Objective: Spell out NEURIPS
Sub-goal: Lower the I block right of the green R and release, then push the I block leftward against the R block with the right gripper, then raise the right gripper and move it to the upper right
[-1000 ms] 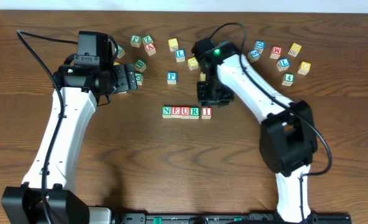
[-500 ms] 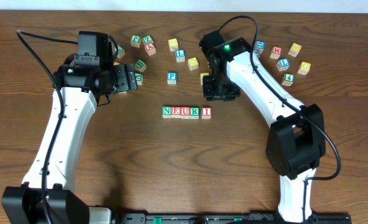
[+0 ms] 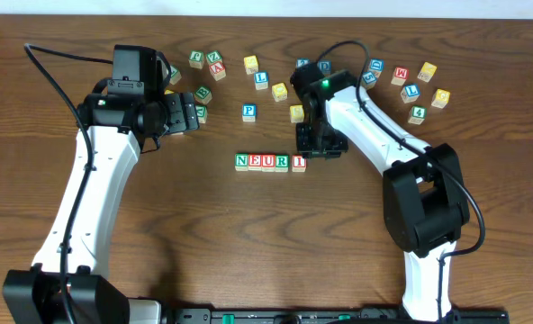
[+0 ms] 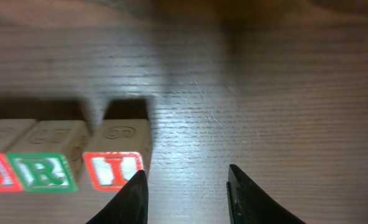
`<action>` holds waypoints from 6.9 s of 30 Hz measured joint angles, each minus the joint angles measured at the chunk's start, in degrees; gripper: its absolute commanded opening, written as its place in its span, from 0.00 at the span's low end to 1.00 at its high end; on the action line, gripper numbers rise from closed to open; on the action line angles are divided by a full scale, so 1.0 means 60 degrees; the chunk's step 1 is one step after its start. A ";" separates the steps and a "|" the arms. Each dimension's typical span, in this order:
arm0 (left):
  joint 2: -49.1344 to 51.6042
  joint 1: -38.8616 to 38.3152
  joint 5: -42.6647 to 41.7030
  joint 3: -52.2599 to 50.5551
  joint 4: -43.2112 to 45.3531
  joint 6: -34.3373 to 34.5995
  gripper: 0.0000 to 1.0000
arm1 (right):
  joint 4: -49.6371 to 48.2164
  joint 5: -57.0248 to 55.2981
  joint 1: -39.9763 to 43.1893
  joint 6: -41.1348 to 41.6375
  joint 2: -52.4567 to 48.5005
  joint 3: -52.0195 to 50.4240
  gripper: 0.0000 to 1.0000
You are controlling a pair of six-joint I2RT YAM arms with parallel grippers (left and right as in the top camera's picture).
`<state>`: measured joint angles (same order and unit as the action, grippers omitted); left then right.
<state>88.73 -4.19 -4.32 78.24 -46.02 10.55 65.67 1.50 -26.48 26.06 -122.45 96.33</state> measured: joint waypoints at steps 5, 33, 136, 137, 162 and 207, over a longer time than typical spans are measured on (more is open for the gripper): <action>0.0000 0.0004 0.0000 0.0000 0.0000 0.0000 0.91 | -0.0153 0.0018 0.0000 0.0004 0.0000 -0.0215 0.36; 0.0000 0.0004 0.0000 0.0000 0.0000 0.0000 0.91 | -0.0382 0.0262 -0.0033 0.0007 0.0000 -0.0288 0.38; 0.0000 0.0004 0.0000 0.0000 0.0000 0.0000 0.91 | -0.1647 0.0710 -0.0120 -0.0368 0.0011 -0.1326 0.36; 0.0000 0.0004 0.0000 0.0000 0.0000 0.0000 0.91 | -0.1632 0.0718 -0.0124 -0.0364 0.0011 -0.1326 0.36; 0.0000 0.0000 -0.0004 0.0000 0.0000 0.0000 0.91 | -0.0769 0.0783 0.0448 -0.0448 0.0149 -0.0495 0.37; 0.0000 0.0004 0.0000 0.0000 0.0000 0.0000 0.91 | -0.0470 0.0321 0.1840 -0.1209 0.3118 0.0062 0.49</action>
<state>88.73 -4.16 -4.32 78.24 -46.02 10.55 62.85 3.42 -15.44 18.81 -103.74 96.71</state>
